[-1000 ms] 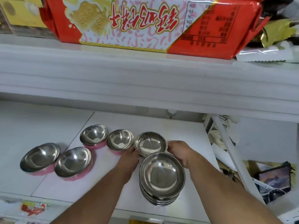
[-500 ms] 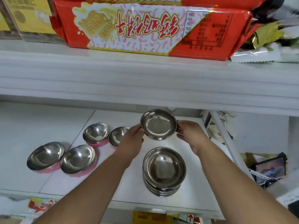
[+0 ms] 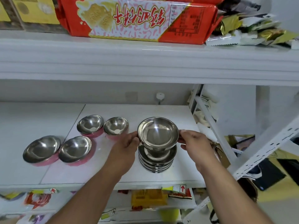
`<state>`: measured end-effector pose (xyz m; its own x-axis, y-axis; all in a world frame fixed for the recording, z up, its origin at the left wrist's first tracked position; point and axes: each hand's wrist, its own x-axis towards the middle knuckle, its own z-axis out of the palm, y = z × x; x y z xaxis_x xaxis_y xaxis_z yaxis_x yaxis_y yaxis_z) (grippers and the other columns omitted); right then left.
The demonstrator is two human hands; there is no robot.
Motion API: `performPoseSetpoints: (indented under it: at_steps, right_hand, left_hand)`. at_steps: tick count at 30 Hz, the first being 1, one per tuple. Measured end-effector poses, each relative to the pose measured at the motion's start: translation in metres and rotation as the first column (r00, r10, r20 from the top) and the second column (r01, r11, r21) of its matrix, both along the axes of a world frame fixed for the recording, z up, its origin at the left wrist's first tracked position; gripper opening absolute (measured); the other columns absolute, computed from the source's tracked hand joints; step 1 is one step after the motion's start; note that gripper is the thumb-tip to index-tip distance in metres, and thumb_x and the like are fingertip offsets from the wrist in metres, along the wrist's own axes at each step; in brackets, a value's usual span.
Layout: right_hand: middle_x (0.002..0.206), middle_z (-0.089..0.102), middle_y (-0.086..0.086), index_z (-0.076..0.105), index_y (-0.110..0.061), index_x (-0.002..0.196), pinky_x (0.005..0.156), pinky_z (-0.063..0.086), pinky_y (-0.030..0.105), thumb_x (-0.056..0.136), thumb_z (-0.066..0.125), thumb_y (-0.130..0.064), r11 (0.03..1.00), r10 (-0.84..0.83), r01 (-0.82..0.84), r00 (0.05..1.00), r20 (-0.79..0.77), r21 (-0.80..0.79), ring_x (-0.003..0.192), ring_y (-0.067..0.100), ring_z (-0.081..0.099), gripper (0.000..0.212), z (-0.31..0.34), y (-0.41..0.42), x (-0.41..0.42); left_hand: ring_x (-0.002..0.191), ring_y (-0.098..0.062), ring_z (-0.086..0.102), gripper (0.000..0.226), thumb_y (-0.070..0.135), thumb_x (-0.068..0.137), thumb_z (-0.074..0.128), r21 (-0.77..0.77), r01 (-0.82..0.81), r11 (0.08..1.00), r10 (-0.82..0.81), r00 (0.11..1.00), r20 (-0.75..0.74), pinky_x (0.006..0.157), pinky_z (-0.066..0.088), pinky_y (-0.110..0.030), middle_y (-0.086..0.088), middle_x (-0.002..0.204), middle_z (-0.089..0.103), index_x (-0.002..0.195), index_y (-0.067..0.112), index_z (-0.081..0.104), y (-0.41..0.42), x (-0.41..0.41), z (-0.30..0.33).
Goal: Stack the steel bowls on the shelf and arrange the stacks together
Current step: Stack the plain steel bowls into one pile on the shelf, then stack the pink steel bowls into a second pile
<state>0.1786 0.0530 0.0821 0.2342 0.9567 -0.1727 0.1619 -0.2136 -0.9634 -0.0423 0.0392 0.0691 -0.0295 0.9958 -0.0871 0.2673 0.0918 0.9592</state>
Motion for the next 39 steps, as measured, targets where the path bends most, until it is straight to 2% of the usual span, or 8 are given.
performPoseSetpoints:
  at_steps: [5, 9, 11, 14, 17, 22, 30, 39]
  right_hand:
    - [0.093, 0.069, -0.018, 0.071, -0.036, 0.076, 0.096, 0.049, 0.033, 0.105, 0.052, -0.020, 0.999, 0.007, -0.004, 0.998, 0.060, -0.043, 0.098, 0.008, 0.065, 0.037, -0.015, -0.014, -0.001]
    - [0.091, 0.065, -0.022, 0.072, -0.031, 0.086, 0.074, 0.041, 0.016, 0.106, 0.049, -0.019, 0.997, 0.050, -0.044, 0.994, 0.095, -0.068, 0.088, -0.003, 0.057, 0.033, -0.020, -0.020, -0.002]
    - [0.109, 0.072, -0.011, 0.076, -0.017, 0.111, 0.081, 0.042, 0.018, 0.107, 0.048, -0.023, 0.995, 0.071, -0.063, 0.992, 0.104, -0.081, 0.101, 0.006, 0.061, 0.029, -0.021, -0.024, -0.003]
    - [0.153, 0.053, 0.002, 0.053, -0.011, 0.148, 0.110, 0.034, 0.027, 0.107, 0.047, -0.028, 0.992, 0.094, -0.078, 0.982, 0.164, -0.102, 0.139, 0.018, 0.049, 0.045, -0.020, -0.031, -0.004]
    - [0.161, 0.043, 0.000, 0.044, -0.018, 0.154, 0.112, 0.029, 0.027, 0.106, 0.048, -0.036, 0.997, 0.074, -0.064, 0.949, 0.307, -0.041, 0.146, 0.016, 0.040, 0.052, -0.021, -0.044, -0.005]
    - [0.150, 0.051, -0.009, 0.048, -0.021, 0.151, 0.110, 0.029, 0.019, 0.104, 0.049, -0.037, 0.952, 0.059, -0.224, 0.805, 0.590, 0.210, 0.135, 0.002, 0.041, 0.049, -0.021, -0.095, -0.033]
    - [0.173, 0.011, -0.003, 0.017, -0.024, 0.163, 0.124, 0.013, 0.029, 0.105, 0.040, -0.040, 0.693, 0.570, -0.690, 0.346, 0.745, -0.210, 0.158, 0.013, 0.009, 0.064, -0.039, -0.117, -0.086]
    - [0.173, 0.009, 0.007, 0.013, -0.017, 0.164, 0.125, 0.019, 0.040, 0.106, 0.036, -0.043, 0.648, 0.599, -0.707, 0.244, 0.762, -0.283, 0.157, 0.025, 0.013, 0.067, -0.041, -0.111, -0.107]
  left_hand:
    - [0.102, 0.001, 0.059, 0.032, 0.024, 0.106, 0.042, -0.029, 0.008, 1.000, -0.010, 0.998, -0.068, 0.078, 0.039, -0.015, 0.029, 0.103, 0.062, 0.104, 0.051, 0.059, -0.016, 0.005, -0.005]
    - [0.112, -0.008, 0.056, 0.031, 0.023, 0.106, 0.042, -0.074, 0.027, 0.997, -0.034, 0.995, -0.096, 0.089, 0.037, -0.023, 0.029, 0.104, 0.057, 0.126, 0.039, 0.060, -0.020, 0.006, -0.009]
    - [0.126, -0.012, 0.051, 0.035, 0.025, 0.106, 0.042, -0.092, 0.035, 0.995, -0.047, 0.990, -0.132, 0.095, 0.033, -0.023, 0.020, 0.119, 0.058, 0.138, 0.030, 0.056, -0.021, 0.005, -0.012]
    - [0.141, -0.014, 0.041, 0.050, 0.030, 0.105, 0.044, -0.119, 0.018, 0.993, -0.039, 0.984, -0.172, 0.102, 0.027, -0.021, 0.006, 0.154, 0.044, 0.154, 0.022, 0.036, -0.022, 0.003, -0.018]
    - [0.142, -0.012, 0.039, 0.056, 0.031, 0.104, 0.046, -0.101, 0.040, 0.994, -0.061, 0.972, -0.225, 0.106, 0.029, -0.023, 0.003, 0.160, 0.037, 0.157, 0.024, 0.029, -0.025, -0.003, -0.026]
    - [0.148, -0.017, 0.030, 0.061, 0.038, 0.103, 0.046, -0.114, 0.096, 0.989, -0.135, 0.903, -0.407, 0.121, 0.025, -0.038, 0.002, 0.164, 0.027, 0.158, 0.028, 0.023, -0.032, -0.018, -0.039]
    - [0.154, -0.024, 0.014, 0.065, 0.041, 0.103, 0.040, -0.146, 0.073, 0.987, -0.155, 0.710, -0.687, 0.122, 0.017, -0.038, -0.003, 0.169, 0.012, 0.161, 0.023, 0.016, -0.062, -0.037, -0.041]
    - [0.153, -0.026, 0.017, 0.068, 0.040, 0.101, 0.043, -0.196, -0.085, 0.977, -0.102, 0.621, -0.777, 0.121, 0.022, -0.039, -0.006, 0.169, 0.013, 0.161, 0.020, 0.016, -0.121, -0.064, -0.020]
